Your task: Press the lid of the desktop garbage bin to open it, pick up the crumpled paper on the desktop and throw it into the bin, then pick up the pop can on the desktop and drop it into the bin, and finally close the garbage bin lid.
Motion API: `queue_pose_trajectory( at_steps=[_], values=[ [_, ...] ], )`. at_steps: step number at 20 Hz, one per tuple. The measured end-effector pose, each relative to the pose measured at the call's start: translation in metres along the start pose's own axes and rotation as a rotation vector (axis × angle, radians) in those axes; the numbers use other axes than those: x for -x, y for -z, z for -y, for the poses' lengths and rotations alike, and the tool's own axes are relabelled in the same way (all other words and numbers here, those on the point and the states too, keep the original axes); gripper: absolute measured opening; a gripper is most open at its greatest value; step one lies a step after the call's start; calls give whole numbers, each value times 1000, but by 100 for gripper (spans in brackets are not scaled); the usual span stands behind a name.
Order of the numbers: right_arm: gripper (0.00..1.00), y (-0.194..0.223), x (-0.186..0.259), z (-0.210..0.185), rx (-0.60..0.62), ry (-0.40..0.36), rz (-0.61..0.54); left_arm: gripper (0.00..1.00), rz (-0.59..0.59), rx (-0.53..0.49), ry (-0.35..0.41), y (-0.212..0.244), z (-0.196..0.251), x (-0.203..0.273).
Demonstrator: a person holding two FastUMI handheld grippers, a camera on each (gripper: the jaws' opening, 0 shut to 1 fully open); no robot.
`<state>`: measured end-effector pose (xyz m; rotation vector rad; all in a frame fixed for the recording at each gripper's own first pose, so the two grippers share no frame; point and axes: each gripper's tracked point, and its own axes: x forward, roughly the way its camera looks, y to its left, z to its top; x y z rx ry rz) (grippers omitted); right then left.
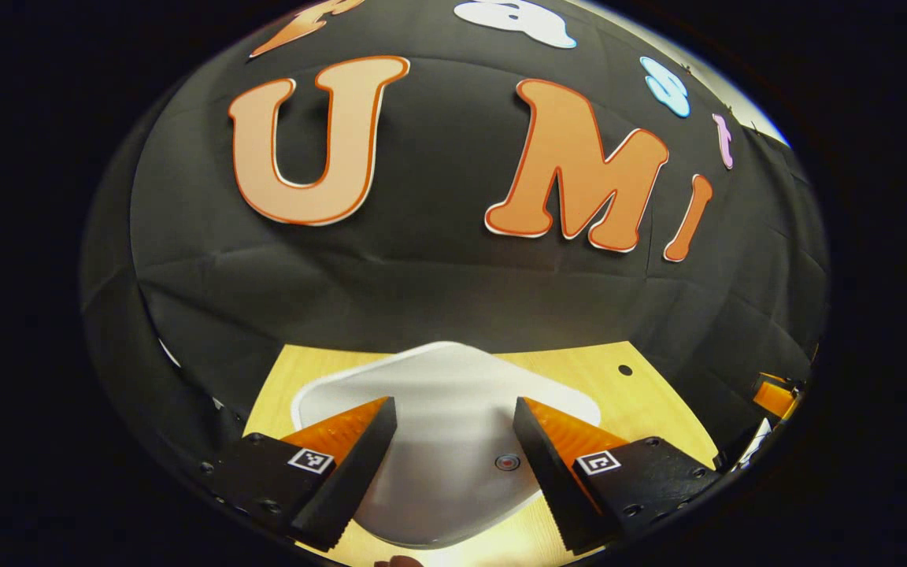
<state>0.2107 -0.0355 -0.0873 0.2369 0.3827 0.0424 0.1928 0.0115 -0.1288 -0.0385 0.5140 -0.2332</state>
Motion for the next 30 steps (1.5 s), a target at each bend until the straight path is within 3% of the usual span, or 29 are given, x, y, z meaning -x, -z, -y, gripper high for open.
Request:
queue_pose_trajectory(
  at_steps=[5,9,12,16,17,30],
  values=[
    [96,2,-2,1,-6,-8,-9,97,-46,-114,-42,26,-2,-2],
    [100,7,-5,2,-12,-6,-29,96,11,-176,-57,27,-1,-3],
    [96,7,-4,-1,-22,-19,-30,97,101,-142,-54,27,-2,-1],
    [100,9,-2,1,-15,-9,-36,96,284,-208,-81,26,0,6],
    [96,11,-1,1,-14,-7,-38,96,296,-216,-100,25,-1,6],
    [96,12,9,-3,-22,-6,-24,94,302,-156,-99,23,-1,3]
  ],
)
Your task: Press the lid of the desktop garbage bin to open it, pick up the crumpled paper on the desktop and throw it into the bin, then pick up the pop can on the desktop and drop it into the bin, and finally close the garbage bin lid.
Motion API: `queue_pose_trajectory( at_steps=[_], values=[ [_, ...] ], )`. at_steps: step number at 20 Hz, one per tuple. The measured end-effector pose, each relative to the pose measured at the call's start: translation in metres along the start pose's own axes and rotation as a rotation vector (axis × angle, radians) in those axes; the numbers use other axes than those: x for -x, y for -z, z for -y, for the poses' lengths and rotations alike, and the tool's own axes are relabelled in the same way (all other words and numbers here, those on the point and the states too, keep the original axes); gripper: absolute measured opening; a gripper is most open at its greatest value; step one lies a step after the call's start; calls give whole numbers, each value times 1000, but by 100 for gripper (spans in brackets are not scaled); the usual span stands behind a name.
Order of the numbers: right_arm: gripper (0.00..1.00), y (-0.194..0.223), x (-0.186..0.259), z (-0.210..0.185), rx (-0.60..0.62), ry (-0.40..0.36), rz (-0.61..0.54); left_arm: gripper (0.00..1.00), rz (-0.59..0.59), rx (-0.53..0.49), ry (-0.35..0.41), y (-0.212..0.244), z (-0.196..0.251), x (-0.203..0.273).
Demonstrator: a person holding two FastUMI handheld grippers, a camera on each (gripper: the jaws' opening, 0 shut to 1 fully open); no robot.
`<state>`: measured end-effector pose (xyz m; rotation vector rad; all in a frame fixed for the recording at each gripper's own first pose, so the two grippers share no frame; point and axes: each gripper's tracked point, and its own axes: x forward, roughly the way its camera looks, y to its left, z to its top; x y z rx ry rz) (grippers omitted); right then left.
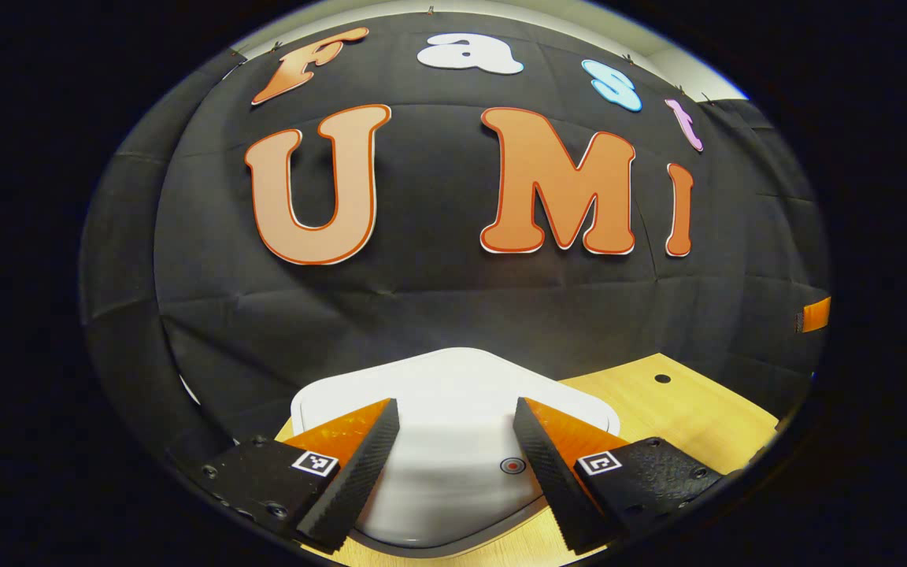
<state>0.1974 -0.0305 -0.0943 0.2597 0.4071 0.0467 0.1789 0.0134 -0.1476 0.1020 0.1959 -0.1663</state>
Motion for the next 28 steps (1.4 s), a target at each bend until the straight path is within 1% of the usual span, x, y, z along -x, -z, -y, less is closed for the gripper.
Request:
queue_pose_trajectory(
  at_steps=[3,5,10,14,16,22,25,26,27,28],
  values=[
    [96,1,2,-3,7,3,4,94,-14,-49,-28,-4,3,5],
    [96,3,3,-5,11,-1,8,94,-14,-80,-7,-6,15,10],
    [96,14,0,-10,21,-2,0,95,29,-92,35,-23,48,28],
    [96,12,2,-9,57,34,36,95,63,-106,32,-31,67,43],
    [96,10,5,-11,69,40,59,94,73,-85,49,-32,79,52],
    [96,9,9,-2,125,91,99,94,78,20,73,-37,103,78],
    [96,10,10,5,178,132,112,95,104,21,42,-38,101,88],
    [100,9,11,7,198,145,120,94,94,24,38,-33,99,89],
    [96,7,12,8,212,154,130,94,84,36,39,-30,99,89],
    [96,5,13,9,219,160,140,94,81,53,38,-30,99,91]
  ],
)
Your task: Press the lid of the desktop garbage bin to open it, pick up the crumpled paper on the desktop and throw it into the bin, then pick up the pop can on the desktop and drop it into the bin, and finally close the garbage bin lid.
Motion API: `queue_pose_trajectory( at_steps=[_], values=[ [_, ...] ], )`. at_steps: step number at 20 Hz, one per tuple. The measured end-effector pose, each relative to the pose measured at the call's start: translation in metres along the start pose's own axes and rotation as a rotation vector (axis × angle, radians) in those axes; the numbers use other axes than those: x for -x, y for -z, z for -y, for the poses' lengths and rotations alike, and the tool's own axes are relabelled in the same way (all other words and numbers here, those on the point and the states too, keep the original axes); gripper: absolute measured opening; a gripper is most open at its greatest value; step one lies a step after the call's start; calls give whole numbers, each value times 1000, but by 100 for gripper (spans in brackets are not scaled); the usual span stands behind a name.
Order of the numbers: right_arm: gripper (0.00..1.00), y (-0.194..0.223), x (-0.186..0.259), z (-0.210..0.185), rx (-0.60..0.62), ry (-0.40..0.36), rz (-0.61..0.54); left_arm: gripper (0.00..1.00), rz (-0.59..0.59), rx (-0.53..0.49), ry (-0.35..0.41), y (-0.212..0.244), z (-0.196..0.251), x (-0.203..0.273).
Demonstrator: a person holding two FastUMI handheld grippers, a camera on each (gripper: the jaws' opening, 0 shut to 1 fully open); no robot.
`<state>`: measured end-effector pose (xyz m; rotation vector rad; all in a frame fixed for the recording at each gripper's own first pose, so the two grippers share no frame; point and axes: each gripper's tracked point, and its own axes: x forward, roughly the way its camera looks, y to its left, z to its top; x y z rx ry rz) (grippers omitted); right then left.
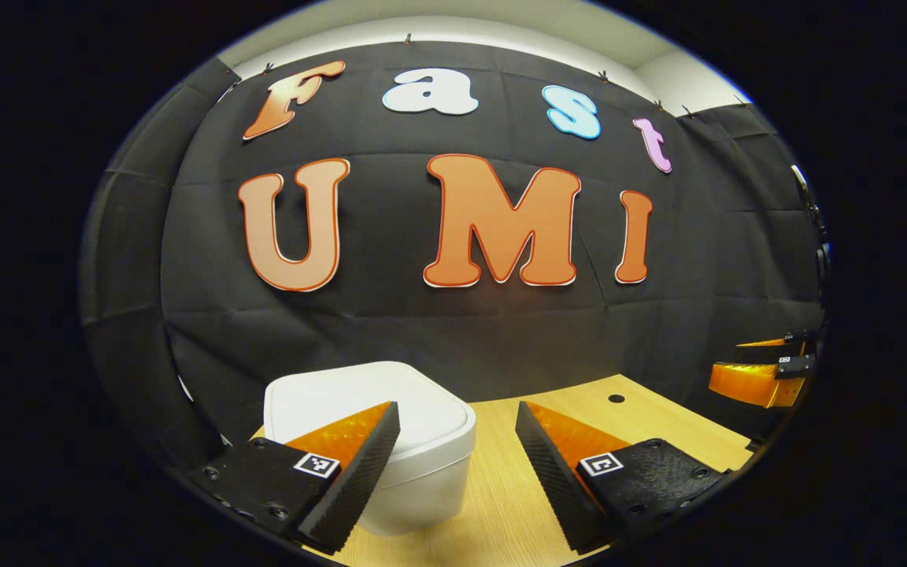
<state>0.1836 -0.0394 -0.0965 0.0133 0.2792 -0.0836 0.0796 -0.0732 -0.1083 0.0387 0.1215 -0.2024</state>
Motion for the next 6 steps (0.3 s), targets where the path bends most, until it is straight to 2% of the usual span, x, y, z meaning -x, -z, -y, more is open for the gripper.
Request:
queue_pose_trajectory(
  at_steps=[6],
  values=[
    [96,-1,-2,4,-1,24,8,95,-3,-5,-32,2,-11,3]
  ],
)
